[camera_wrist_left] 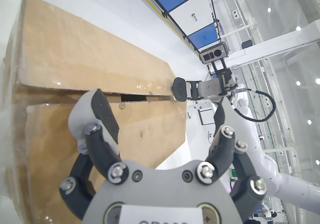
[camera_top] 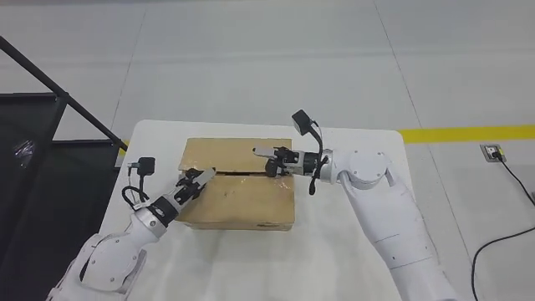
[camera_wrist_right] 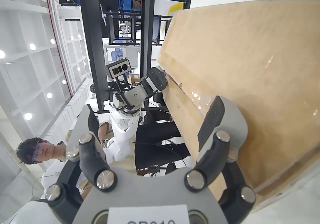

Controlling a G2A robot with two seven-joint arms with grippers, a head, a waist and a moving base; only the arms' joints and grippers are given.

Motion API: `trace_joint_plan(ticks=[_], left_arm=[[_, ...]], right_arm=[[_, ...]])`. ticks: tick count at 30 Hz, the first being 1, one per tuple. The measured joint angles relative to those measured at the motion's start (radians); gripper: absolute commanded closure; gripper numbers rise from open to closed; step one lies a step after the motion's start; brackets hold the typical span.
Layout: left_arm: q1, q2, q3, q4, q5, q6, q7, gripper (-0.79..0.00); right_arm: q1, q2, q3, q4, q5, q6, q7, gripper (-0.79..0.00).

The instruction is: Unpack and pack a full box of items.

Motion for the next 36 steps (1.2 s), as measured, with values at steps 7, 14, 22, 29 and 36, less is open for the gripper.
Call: trace_joint_plan(ticks=[7,14,22,29,36], left_arm=[[0.019,-0.002,-0.066,-0.010,-0.078,-0.014,0.030,-0.785],[0.096,0.006,-0.236,0.006,-0.212,-0.025,0.048,-0.785],[0.154,0.012,-0.331,0.021,-0.254,-0.033,0.021,-0.785],[0.154,0.011,-0.330,0.022,-0.254,-0.032,0.021,-0.785],[0.172,-0.008,-0.259,0.141,-0.326,-0.016,0.071,-0.785]], right_arm=[[-0.031,0.010,0.000,0.015,0.021,-0.026,-0.007,-0.785],[-0.027,0.012,-0.013,0.082,0.061,-0.083,-0.024,-0.785],[-0.019,0.011,-0.022,0.105,0.067,-0.096,-0.031,-0.785],[-0.019,0.011,-0.022,0.105,0.067,-0.095,-0.031,-0.785],[-0.019,0.011,-0.022,0.105,0.067,-0.095,-0.031,-0.785]])
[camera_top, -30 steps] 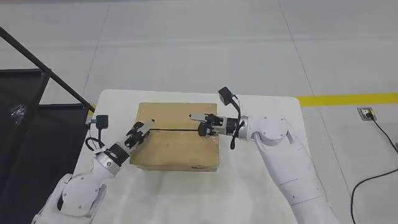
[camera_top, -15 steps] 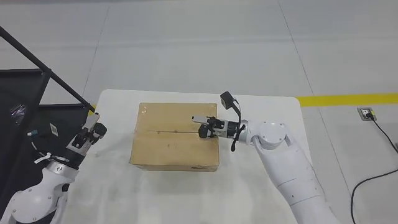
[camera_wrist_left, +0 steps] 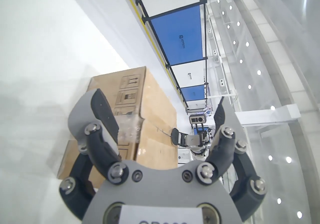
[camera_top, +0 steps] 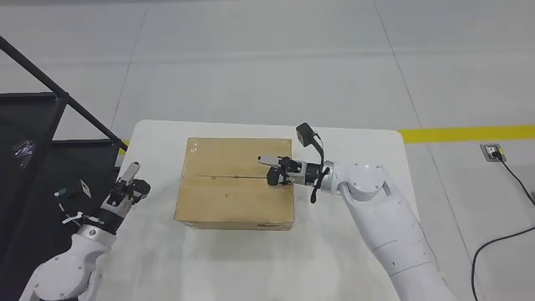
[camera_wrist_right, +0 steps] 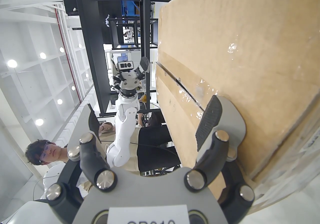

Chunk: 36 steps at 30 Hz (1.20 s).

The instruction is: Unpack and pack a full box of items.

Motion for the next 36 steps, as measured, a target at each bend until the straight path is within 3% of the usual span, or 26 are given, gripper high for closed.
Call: trace_joint_plan(ticks=[8,12,18,26,31,36], left_arm=[[0.064,-0.022,0.059,0.065,-0.122,-0.103,-0.021,-0.785],[0.079,-0.029,0.067,0.066,-0.165,-0.104,-0.016,-0.785],[-0.008,-0.045,0.130,0.140,-0.171,-0.017,0.030,-0.785],[-0.186,-0.078,0.225,0.329,-0.255,0.041,0.048,-0.785],[-0.252,-0.091,0.231,0.400,-0.292,-0.011,0.043,-0.785],[-0.252,-0.094,0.200,0.399,-0.307,-0.075,0.044,-0.785]], right_arm=[[0.000,0.000,0.000,0.000,0.000,0.000,0.000,-0.785],[0.000,0.000,0.000,0.000,0.000,0.000,0.000,-0.785],[0.000,0.000,0.000,0.000,0.000,0.000,0.000,-0.785],[0.000,0.000,0.000,0.000,0.000,0.000,0.000,-0.785],[0.000,0.000,0.000,0.000,0.000,0.000,0.000,-0.785],[0.000,0.000,0.000,0.000,0.000,0.000,0.000,-0.785]])
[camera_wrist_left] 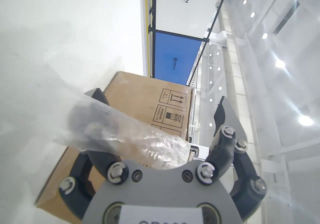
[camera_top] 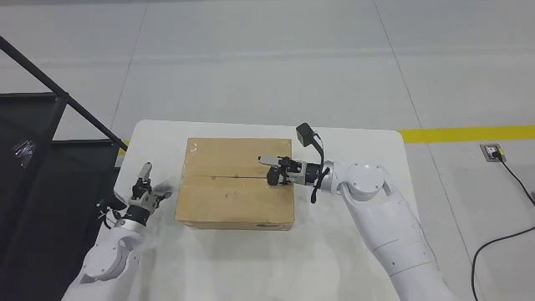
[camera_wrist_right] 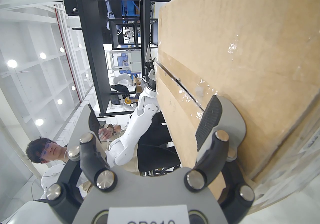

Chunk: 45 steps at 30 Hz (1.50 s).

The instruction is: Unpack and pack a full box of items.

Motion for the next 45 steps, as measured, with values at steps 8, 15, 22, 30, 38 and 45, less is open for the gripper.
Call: trace_joint_plan(ticks=[8,15,22,30,38,45], left_arm=[[0.060,0.006,-0.071,-0.101,0.068,-0.065,0.041,-0.785],[0.125,0.009,-0.129,-0.230,0.118,-0.084,0.084,-0.785],[0.186,0.010,-0.181,-0.349,0.177,-0.089,0.111,-0.785],[0.211,0.006,-0.196,-0.434,0.234,-0.062,0.125,-0.785],[0.216,0.000,-0.184,-0.512,0.293,-0.043,0.128,-0.785],[0.201,-0.007,-0.147,-0.558,0.358,-0.019,0.123,-0.785]], right_arm=[[0.000,0.000,0.000,0.000,0.000,0.000,0.000,-0.785],[0.000,0.000,0.000,0.000,0.000,0.000,0.000,-0.785],[0.000,0.000,0.000,0.000,0.000,0.000,0.000,-0.785],[-0.018,0.001,-0.002,-0.023,-0.001,0.003,-0.020,-0.785],[-0.071,0.018,0.008,-0.112,-0.006,0.028,-0.038,-0.785],[-0.097,0.028,0.020,-0.143,0.006,0.049,-0.061,-0.785]])
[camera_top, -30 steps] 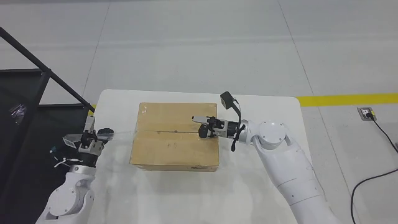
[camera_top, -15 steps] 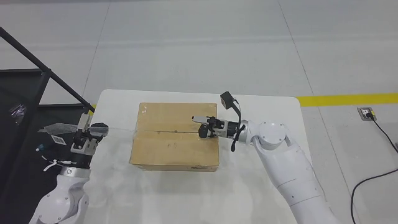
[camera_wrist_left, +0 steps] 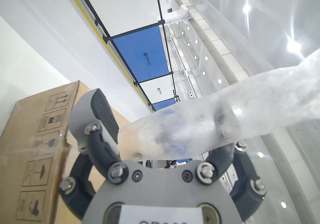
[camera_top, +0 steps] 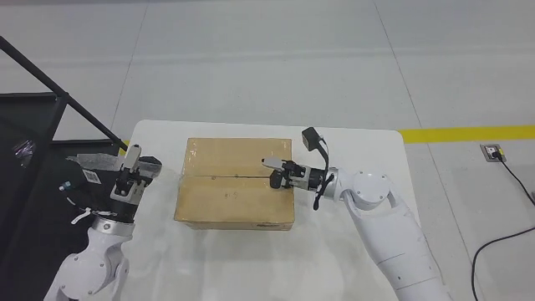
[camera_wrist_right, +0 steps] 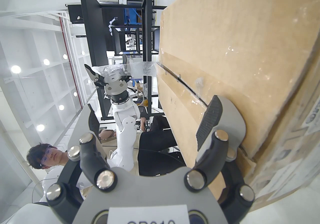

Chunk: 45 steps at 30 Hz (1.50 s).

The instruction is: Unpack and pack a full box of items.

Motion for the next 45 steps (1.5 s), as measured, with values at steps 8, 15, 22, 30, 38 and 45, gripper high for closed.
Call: trace_joint_plan(ticks=[8,15,22,30,38,45], left_arm=[[-0.029,-0.010,0.058,-0.020,0.050,0.027,-0.009,-0.785],[-0.067,-0.019,0.116,-0.012,0.111,0.058,-0.015,-0.785],[-0.108,-0.030,0.169,0.011,0.142,0.074,-0.016,-0.785],[-0.148,-0.040,0.216,0.035,0.193,0.093,-0.019,-0.785],[-0.195,-0.053,0.263,0.075,0.227,0.112,-0.021,-0.785],[-0.228,-0.063,0.298,0.101,0.243,0.122,-0.031,-0.785]], right_arm=[[-0.017,0.010,-0.002,-0.012,0.013,-0.008,-0.003,-0.785],[-0.038,0.020,0.006,-0.025,0.025,-0.022,-0.005,-0.785],[-0.063,0.033,0.022,-0.047,0.036,-0.030,-0.009,-0.785],[-0.094,0.048,0.039,-0.093,0.040,-0.030,-0.011,-0.785],[-0.145,0.066,0.070,-0.149,0.050,-0.051,-0.018,-0.785],[-0.187,0.082,0.101,-0.186,0.067,-0.058,-0.021,-0.785]])
